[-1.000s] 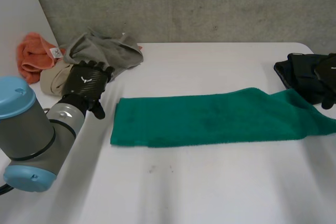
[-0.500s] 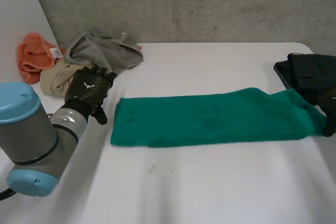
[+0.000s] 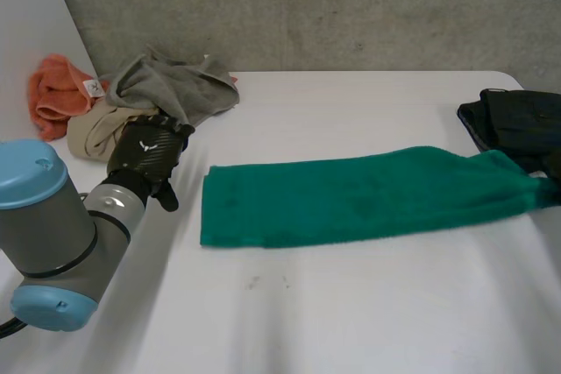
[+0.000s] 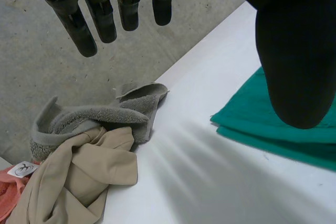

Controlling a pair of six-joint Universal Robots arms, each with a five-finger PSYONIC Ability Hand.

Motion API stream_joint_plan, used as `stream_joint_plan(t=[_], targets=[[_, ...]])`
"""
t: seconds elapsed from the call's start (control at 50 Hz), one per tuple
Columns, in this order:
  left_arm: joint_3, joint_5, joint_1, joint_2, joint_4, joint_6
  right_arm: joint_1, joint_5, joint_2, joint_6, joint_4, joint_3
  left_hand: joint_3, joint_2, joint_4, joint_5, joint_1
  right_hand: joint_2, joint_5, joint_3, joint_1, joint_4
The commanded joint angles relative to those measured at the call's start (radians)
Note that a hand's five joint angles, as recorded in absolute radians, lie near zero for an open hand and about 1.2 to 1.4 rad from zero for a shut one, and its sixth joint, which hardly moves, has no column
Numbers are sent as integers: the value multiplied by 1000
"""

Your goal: Fold the laundry.

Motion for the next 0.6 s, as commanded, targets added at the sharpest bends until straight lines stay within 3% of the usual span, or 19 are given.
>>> stream_joint_plan(t=[0.02,0.1,0.2,0.32,0.42,0.52,0.6], targets=[[-28,1,7,48,-7,0,10,12,-117,-30,1,5,-35,-30,-28,-48,-23,217,256,212,432,208],[-56,4,38,86,-7,0,117,4,-153,-18,-2,-7,-35,-30,-28,-48,-23,217,256,212,432,208],[-71,4,67,124,-7,0,392,-1,-177,-20,-43,-54,-35,-30,-28,-48,-23,217,256,212,432,208],[-77,2,115,152,-7,-5,621,-21,-110,-27,-146,-119,-35,-30,-28,-48,-23,217,256,212,432,208],[-85,4,128,161,-7,-44,835,-140,25,-29,-276,-192,-35,-30,-28,-48,-23,217,256,212,432,208],[-86,5,125,157,-7,-80,943,-258,132,-27,-331,-220,-35,-30,-28,-48,-23,217,256,212,432,208],[-83,7,118,149,-4,-86,997,-303,221,-23,-338,-246,-35,-30,-28,-48,-23,217,256,212,432,208]])
